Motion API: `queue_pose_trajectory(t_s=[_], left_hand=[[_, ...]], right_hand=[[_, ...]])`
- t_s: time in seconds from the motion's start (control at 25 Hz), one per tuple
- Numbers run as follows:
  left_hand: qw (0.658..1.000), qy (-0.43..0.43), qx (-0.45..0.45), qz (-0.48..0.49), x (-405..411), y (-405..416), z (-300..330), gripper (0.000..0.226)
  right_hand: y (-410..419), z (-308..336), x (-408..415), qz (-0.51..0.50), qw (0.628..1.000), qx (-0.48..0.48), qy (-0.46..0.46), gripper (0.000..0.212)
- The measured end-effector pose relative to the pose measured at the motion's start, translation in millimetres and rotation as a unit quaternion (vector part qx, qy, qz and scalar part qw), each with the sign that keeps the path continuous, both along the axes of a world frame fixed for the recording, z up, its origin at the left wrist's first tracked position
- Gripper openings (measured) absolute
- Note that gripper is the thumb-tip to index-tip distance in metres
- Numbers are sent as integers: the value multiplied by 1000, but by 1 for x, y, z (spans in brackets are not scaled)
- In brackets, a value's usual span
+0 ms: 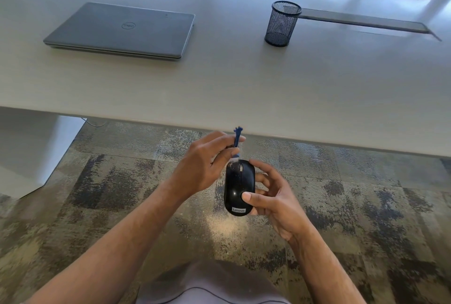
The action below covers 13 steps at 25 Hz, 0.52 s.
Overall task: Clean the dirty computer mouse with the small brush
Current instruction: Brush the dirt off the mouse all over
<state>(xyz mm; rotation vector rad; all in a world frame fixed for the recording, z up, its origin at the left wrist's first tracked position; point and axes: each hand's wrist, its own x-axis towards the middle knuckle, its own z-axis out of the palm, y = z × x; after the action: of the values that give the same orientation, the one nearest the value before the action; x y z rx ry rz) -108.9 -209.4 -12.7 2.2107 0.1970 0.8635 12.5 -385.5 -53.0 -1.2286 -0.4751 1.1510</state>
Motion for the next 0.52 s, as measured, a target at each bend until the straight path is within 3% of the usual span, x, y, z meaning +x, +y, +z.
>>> queue_pose_trajectory(t_s=[0.12,0.52], left_hand=[[1000,-23,6,-15,5,-5,6,28],[998,29,36,-32,4,3,4,29]], right_hand=[[1,0,3,-2,1000,4,-3,77],[0,-4,8,1,1000,4,4,78]])
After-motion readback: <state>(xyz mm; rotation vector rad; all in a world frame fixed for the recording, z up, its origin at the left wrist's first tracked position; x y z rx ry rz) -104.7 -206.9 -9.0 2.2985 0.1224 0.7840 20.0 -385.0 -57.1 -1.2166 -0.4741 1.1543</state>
